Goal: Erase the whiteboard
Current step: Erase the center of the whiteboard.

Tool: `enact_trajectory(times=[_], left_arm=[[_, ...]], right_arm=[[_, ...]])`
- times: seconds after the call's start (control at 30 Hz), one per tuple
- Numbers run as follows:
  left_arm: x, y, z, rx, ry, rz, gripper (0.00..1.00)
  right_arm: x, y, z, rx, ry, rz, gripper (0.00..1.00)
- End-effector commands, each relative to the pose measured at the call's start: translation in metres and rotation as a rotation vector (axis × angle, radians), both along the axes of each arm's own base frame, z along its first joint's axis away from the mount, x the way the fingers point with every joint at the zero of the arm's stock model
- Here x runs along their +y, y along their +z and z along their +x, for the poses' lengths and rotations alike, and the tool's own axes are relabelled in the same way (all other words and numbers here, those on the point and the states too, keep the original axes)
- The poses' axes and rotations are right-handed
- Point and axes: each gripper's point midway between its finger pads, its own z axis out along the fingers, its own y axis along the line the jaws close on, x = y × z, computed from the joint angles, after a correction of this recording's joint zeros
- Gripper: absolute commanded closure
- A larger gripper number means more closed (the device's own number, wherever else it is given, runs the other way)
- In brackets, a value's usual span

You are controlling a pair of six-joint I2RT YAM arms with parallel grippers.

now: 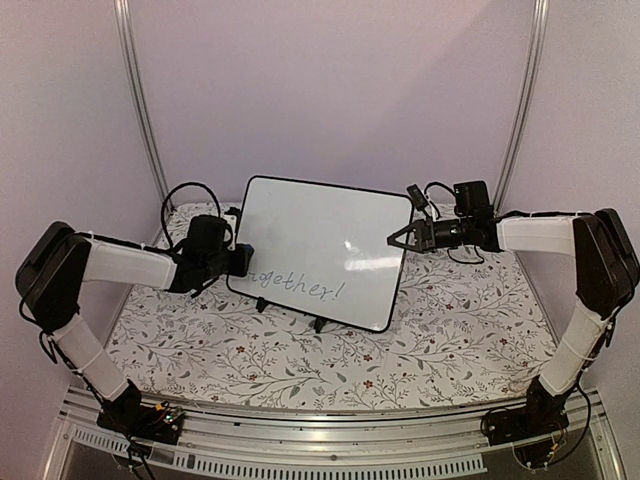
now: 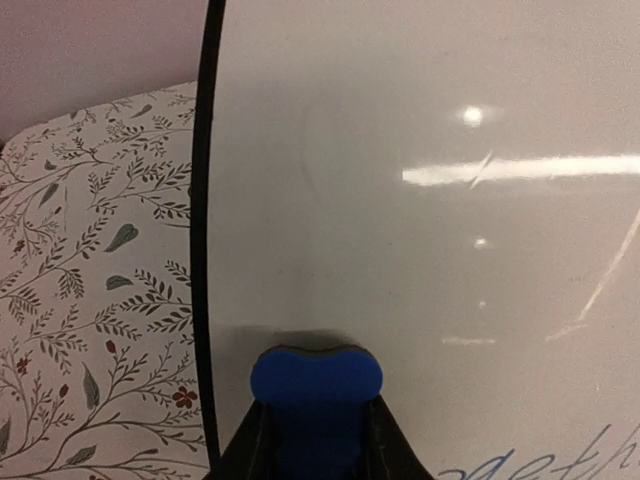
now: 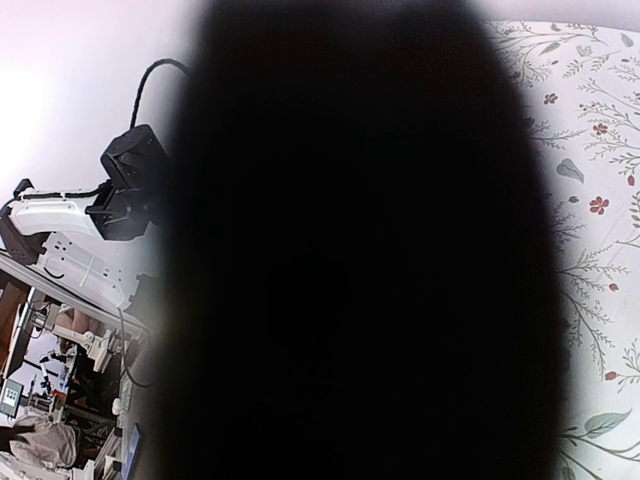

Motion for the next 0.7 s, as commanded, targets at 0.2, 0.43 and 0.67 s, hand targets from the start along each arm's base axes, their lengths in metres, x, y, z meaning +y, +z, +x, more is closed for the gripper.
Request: enact_trajectory(times=[0.2, 0.43, 0.67], left_arm=[[-0.010, -0.082, -0.064, 0.228, -0.016, 0.017, 1.00], [-0.001, -0.115, -0.085, 0.333, 0.029, 0.016, 1.00], [-0.009, -0.120, -0.096, 0.356, 0.003, 0.007, 1.00]], right_arm=[[-0.001, -0.020, -0.009, 0.112, 0.020, -0.019, 0.99], [-0.002, -0.019, -0.010, 0.112, 0.020, -0.018, 1.00], [-0.002, -0.018, -0.010, 0.109, 0.020, -0.016, 1.00]])
